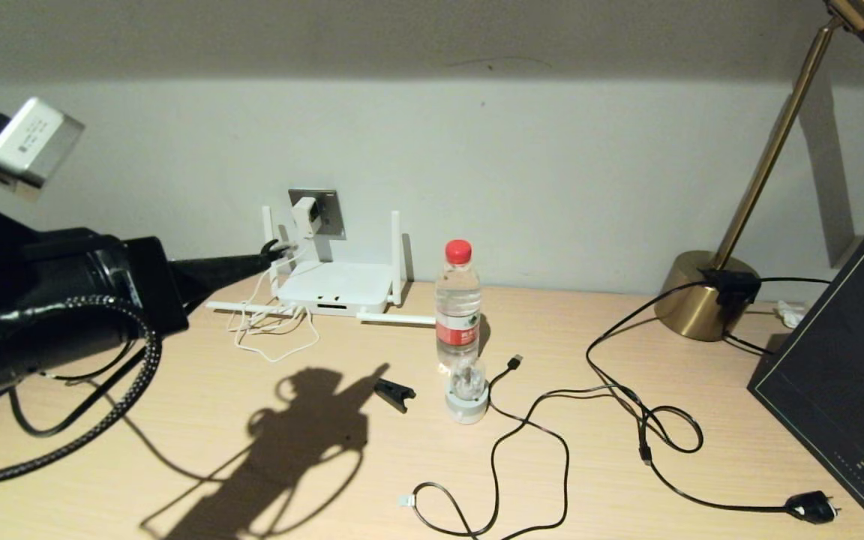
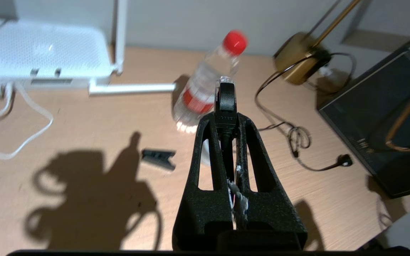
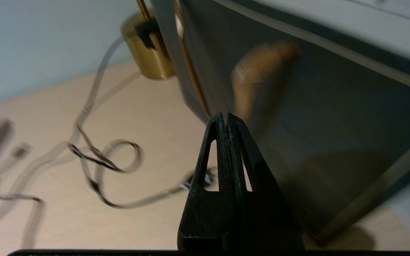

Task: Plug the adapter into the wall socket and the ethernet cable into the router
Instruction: Align cable and router interface

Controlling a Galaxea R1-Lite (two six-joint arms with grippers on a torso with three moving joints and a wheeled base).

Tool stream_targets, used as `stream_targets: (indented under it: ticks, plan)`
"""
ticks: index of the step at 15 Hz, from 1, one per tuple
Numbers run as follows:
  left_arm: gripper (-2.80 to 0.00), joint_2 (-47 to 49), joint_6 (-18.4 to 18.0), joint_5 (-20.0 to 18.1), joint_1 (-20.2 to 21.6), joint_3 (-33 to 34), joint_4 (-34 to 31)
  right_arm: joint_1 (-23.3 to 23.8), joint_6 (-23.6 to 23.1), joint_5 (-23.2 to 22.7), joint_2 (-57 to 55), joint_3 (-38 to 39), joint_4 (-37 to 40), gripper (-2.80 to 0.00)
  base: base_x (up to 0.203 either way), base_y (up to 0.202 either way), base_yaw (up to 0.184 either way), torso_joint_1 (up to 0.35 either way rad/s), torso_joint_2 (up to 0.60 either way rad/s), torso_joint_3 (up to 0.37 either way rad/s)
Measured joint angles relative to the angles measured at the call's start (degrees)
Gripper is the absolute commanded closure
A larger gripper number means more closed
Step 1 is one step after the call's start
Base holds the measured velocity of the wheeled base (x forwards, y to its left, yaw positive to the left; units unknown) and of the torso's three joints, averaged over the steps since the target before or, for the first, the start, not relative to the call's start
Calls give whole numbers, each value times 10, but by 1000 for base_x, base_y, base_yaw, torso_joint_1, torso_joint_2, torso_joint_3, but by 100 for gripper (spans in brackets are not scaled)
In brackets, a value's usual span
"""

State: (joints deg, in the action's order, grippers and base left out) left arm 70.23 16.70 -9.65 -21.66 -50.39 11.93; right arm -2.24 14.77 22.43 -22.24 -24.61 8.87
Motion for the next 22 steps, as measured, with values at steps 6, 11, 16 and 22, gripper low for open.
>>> stream_targets:
  ticks: [6,11,16,22]
  plan:
    - [0,-24,-66,69,-16,99,12,25,-209,-194,192,187,-1,0,0,0,0,0,0,0]
    - [0,-29,-83,155,-17,155,13,25,-219,-262,220,211,-1,0,0,0,0,0,0,0]
    - [0,-22,-88,156,-1,186,13,25,-212,-262,223,212,-1,0,0,0,0,0,0,0]
    - [0,86,-93,163,29,110,13,25,-211,-262,223,212,-1,0,0,0,0,0,0,0]
